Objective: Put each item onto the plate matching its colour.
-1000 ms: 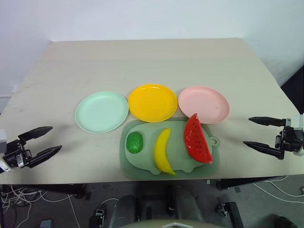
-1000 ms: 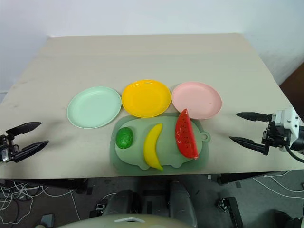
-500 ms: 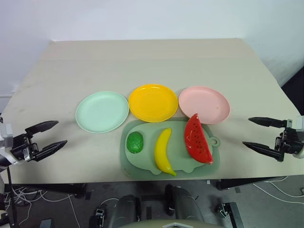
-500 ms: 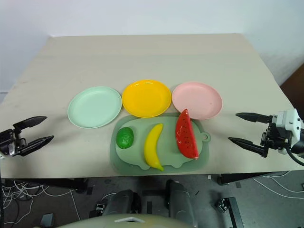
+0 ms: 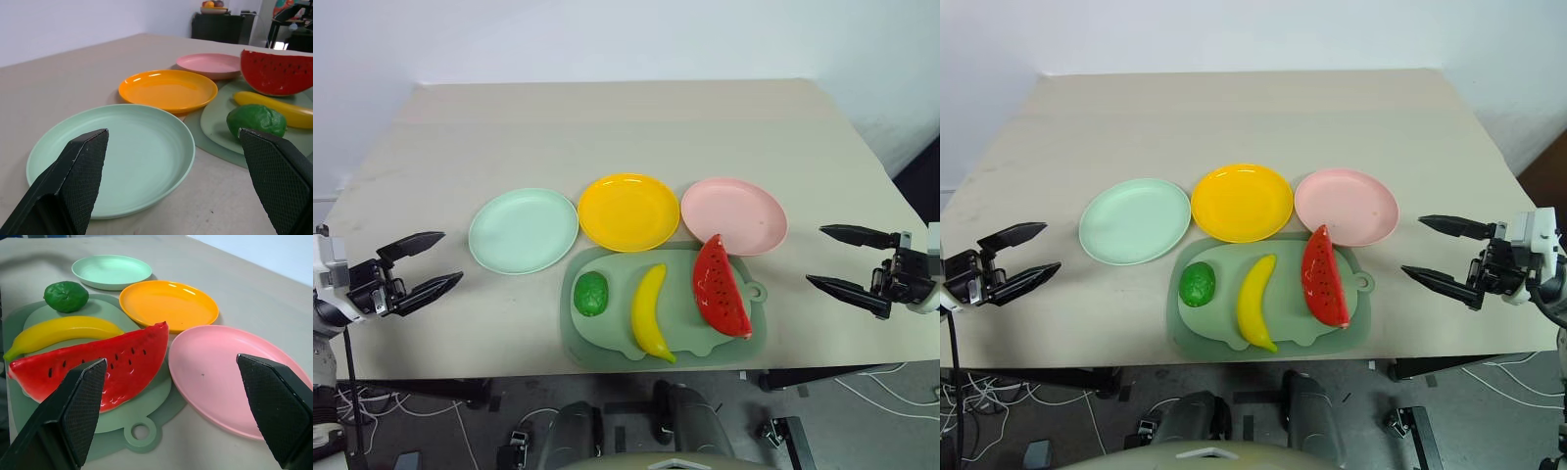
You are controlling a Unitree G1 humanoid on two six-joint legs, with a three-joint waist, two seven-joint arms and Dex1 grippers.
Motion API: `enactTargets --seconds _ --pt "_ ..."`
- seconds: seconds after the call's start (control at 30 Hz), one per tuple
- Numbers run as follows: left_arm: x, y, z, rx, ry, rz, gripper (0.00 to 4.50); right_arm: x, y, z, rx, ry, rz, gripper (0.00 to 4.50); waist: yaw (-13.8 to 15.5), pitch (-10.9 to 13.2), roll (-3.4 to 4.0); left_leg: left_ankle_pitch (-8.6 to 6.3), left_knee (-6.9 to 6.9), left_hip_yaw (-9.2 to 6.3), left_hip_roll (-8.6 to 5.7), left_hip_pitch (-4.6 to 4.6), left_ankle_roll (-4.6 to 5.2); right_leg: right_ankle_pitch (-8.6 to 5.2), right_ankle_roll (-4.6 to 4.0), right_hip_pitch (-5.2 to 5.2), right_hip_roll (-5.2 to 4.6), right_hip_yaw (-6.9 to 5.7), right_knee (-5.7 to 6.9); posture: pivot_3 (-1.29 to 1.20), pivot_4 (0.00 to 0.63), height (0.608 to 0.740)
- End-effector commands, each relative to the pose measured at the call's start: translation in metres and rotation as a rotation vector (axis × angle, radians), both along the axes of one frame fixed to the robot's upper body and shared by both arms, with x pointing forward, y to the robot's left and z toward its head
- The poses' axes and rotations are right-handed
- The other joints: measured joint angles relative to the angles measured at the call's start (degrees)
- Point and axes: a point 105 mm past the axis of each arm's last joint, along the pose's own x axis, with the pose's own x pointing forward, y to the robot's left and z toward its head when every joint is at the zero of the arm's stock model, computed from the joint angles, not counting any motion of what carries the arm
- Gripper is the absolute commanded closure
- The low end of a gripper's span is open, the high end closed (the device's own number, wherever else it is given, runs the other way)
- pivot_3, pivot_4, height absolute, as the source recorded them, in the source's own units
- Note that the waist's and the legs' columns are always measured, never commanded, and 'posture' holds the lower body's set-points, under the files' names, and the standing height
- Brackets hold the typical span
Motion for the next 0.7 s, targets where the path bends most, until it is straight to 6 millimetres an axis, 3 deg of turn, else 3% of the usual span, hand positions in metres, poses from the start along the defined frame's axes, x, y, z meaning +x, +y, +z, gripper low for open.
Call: enactTargets --seconds 0.03,0.3,0.57,0.7 --pt "0.0 -0.004 0.009 0.001 -0.039 -0.015 0.03 0.004 0.003 0.013 0.009 -0.039 0.005 0.0 -0.01 0.0 0.0 0.0 0.0 0.0 0.0 0.0 0.0 0.0 0.0 0.0 0.0 0.0 0.0 0.0 0.15 0.736" --pt "-0.004 -0.013 -0.01 0.046 0.004 -0.054 0.03 0.005 0.03 0.032 -0.013 0.085 0.043 0.0 -0.03 0.0 0.0 0.01 0.0 0.0 0.01 -0.01 -0.02 0.0 0.0 -0.02 0.0 0.0 0.03 0.0 0.15 0.736" --pt "-0.011 -0.033 -0.027 0.095 0.052 -0.149 0.03 0.0 0.067 0.026 -0.033 0.388 0.035 0.0 0.08 -0.03 -0.05 0.01 0.01 -0.2 0.04 -0.02 -0.02 -0.1 -0.17 -0.02 -0.07 0.01 0.01 0.0 0.15 0.736" --pt "-0.012 -0.044 -0.029 0.094 0.048 -0.164 0.03 0.007 0.076 0.017 -0.083 0.502 -0.084 0.0 0.05 -0.04 -0.06 0.01 0.01 -0.23 0.05 -0.05 -0.01 -0.1 -0.17 -0.05 -0.09 0.02 0.0 0.0 0.15 0.736"
